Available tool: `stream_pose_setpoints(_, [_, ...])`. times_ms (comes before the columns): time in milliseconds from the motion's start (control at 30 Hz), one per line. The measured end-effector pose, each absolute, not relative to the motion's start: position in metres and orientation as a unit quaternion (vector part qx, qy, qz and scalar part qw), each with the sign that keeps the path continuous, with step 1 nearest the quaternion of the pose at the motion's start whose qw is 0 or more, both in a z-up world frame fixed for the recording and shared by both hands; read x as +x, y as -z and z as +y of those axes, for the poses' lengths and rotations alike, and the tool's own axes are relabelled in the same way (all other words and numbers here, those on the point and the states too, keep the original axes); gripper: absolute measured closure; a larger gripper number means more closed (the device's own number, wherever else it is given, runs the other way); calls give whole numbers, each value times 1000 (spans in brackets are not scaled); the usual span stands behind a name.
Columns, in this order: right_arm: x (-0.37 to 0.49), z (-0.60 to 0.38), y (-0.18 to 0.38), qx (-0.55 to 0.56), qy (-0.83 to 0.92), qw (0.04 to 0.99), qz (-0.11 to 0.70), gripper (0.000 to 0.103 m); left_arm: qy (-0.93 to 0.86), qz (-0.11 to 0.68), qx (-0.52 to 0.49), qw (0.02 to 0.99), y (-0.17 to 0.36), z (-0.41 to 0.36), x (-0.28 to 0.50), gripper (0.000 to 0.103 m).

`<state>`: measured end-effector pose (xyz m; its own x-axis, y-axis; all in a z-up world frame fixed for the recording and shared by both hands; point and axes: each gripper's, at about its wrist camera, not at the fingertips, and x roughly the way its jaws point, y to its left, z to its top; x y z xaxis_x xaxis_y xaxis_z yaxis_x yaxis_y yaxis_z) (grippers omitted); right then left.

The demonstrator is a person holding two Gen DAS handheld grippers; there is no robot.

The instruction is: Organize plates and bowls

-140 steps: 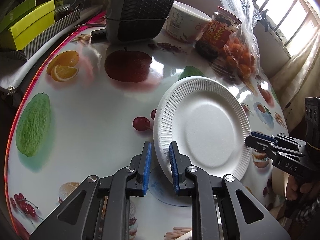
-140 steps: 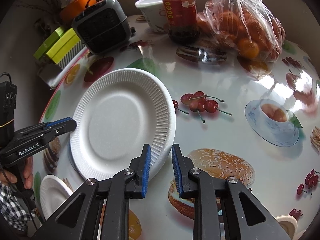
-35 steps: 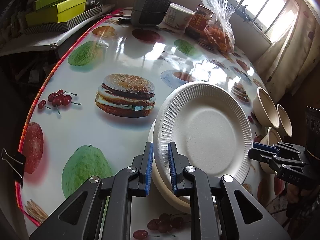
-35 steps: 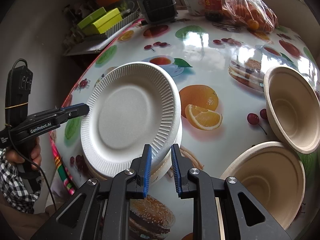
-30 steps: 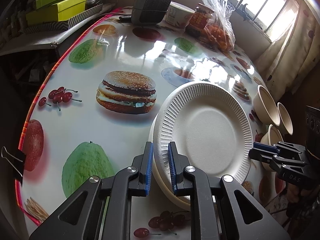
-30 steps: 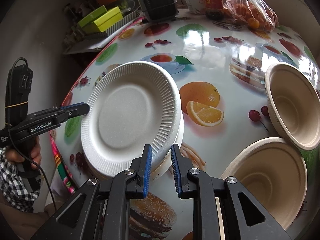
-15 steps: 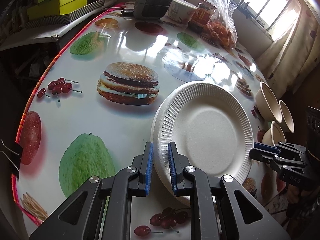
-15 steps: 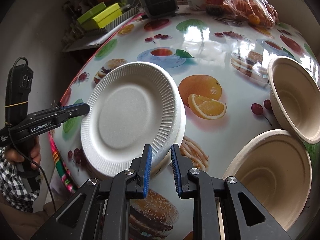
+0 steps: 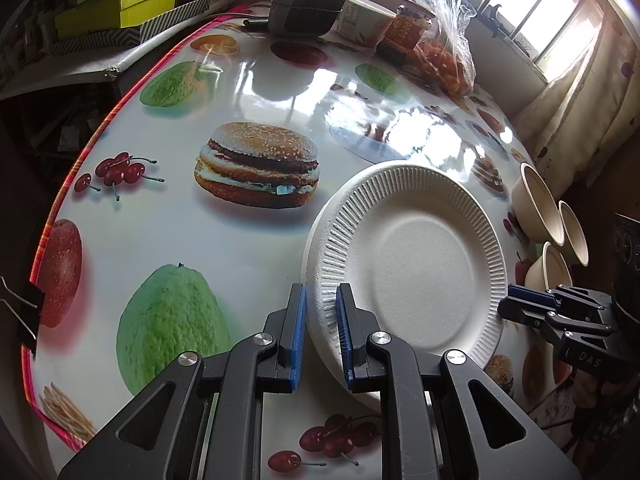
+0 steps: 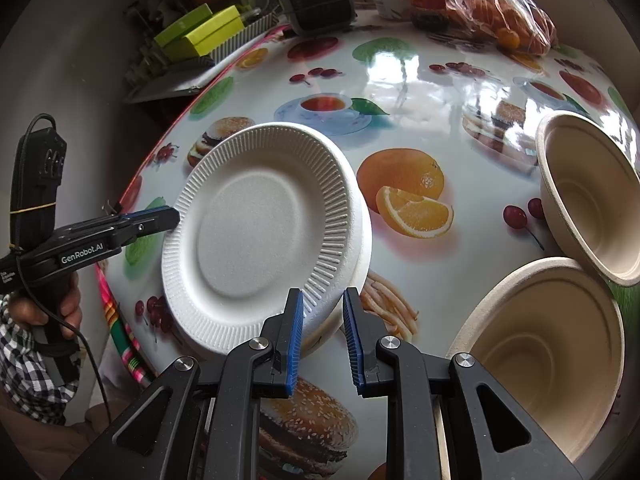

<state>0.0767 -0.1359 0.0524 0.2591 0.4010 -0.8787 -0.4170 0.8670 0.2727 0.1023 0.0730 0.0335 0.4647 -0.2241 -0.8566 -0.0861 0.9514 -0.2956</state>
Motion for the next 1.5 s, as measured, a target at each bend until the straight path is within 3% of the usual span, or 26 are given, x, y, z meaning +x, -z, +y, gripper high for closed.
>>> stream_pose_setpoints(500, [76, -136, -52, -8, -257, 794, 551, 82, 40, 513, -148, 845, -35, 72, 102, 87])
stream_pose_setpoints(1233, [69, -144, -67, 2, -223, 829, 514, 54, 23, 485, -109, 868, -53, 63, 98, 80])
stream_pose_setpoints(1300, [68, -144, -67, 3, -219, 832, 511, 52, 17, 479, -98, 872, -57, 61, 97, 77])
stream_pose_setpoints(1367, [67, -145, -67, 4, -213, 835, 508, 51, 14, 473, -88, 876, -60, 58, 97, 61])
stream_pose_setpoints(1500, [67, -145, -69, 15, -208, 840, 501, 48, 13, 463, -83, 882, -66, 56, 97, 59])
